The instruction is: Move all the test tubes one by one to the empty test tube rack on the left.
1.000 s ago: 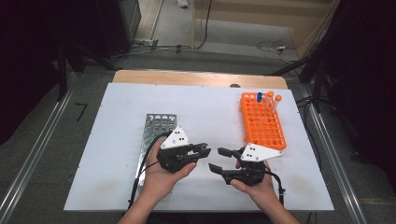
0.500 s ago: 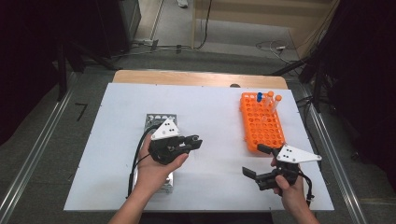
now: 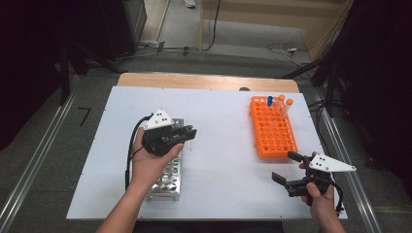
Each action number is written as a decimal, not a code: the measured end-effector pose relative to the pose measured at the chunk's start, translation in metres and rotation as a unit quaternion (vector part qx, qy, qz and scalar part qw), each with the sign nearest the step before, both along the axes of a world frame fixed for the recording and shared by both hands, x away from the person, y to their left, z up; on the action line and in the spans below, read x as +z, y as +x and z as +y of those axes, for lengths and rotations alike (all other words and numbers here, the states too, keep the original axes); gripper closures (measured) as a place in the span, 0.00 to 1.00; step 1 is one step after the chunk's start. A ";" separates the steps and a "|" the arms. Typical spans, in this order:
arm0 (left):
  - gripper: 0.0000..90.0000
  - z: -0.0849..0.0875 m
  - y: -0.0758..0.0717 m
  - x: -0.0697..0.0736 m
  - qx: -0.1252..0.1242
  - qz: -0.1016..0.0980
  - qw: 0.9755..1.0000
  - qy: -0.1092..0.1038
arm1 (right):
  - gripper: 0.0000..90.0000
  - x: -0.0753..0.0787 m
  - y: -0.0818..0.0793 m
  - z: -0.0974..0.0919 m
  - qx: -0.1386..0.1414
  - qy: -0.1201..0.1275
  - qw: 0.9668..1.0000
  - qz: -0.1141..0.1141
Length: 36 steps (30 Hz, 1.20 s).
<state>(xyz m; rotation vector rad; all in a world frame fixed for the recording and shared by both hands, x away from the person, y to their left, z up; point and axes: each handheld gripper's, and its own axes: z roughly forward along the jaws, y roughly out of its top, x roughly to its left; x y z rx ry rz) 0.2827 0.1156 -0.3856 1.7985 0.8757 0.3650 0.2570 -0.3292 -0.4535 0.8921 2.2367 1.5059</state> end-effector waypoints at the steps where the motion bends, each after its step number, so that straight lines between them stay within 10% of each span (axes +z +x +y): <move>1: 0.85 0.001 0.002 0.002 0.002 -0.001 1.000 -0.001 | 0.00 -0.001 0.000 -0.003 -0.003 -0.003 1.000 0.000; 13: 0.85 0.009 0.030 0.010 0.033 0.002 0.999 0.016 | 0.00 -0.011 0.010 -0.027 -0.026 0.017 1.000 -0.002; 36: 0.85 0.048 0.064 0.003 0.108 0.004 0.994 0.019 | 0.00 -0.017 0.010 -0.015 -0.017 0.003 1.000 0.004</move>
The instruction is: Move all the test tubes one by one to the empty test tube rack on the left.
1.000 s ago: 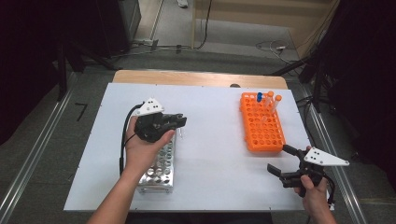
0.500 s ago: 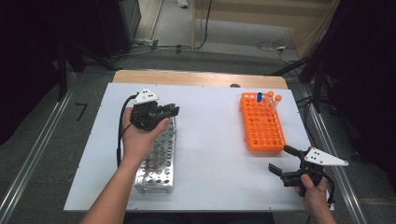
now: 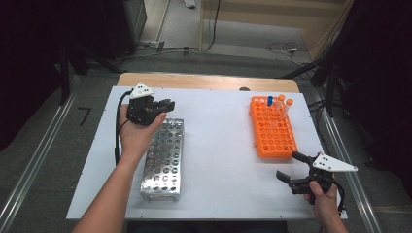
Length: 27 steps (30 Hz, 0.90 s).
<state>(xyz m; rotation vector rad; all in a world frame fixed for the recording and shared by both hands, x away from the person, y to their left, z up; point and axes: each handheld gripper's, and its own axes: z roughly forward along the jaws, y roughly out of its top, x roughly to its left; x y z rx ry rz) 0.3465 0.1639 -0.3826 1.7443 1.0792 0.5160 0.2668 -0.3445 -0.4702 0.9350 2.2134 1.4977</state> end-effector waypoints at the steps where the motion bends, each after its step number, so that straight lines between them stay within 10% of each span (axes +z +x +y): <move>1: 0.85 0.000 0.001 0.000 -0.001 0.000 1.000 -0.002 | 0.00 0.000 0.000 0.000 0.000 0.000 1.000 -0.001; 27: 0.85 -0.023 0.011 -0.033 0.008 -0.011 1.000 0.027 | 0.00 -0.003 0.000 0.001 -0.004 -0.010 1.000 -0.001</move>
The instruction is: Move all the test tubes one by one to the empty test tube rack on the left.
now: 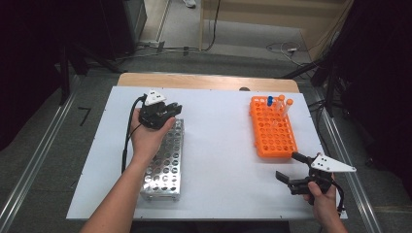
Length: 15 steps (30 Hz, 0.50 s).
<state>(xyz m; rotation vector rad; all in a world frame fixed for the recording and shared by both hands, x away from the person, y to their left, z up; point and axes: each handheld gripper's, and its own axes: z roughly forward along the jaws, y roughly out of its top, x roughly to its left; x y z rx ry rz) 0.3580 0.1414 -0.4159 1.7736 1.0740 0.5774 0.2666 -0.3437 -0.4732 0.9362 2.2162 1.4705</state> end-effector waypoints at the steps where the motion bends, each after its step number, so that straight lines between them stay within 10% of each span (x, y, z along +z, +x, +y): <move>1: 0.85 -0.001 0.000 -0.001 -0.001 0.001 1.000 0.001 | 0.00 0.000 0.000 0.000 0.000 0.001 1.000 0.001; 15: 0.84 -0.005 0.001 -0.010 -0.001 0.045 0.999 0.024 | 0.00 -0.003 0.002 0.001 0.001 -0.001 1.000 0.005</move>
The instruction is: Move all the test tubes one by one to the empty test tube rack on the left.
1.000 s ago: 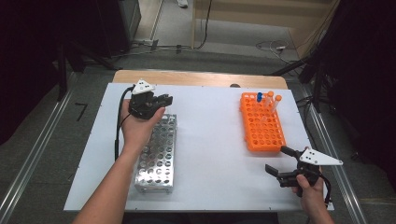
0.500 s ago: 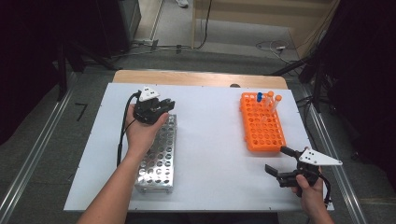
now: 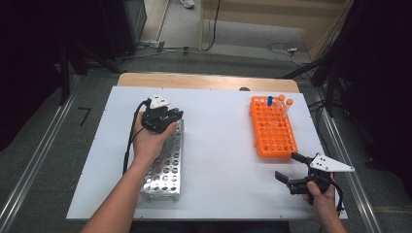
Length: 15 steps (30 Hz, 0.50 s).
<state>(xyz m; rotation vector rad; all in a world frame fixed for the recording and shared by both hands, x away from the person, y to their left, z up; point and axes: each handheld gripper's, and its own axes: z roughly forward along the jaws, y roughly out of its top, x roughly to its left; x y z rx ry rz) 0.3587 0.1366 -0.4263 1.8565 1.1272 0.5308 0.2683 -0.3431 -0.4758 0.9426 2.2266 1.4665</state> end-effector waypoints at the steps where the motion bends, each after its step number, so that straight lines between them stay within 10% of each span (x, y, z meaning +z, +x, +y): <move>1: 0.84 0.000 0.000 0.000 -0.001 0.005 1.000 0.004 | 0.00 0.000 0.000 0.000 0.000 0.001 1.000 0.001; 15: 0.26 0.007 -0.017 0.010 -0.010 -0.011 0.998 -0.067 | 0.01 0.000 0.001 0.001 -0.012 0.002 1.000 0.000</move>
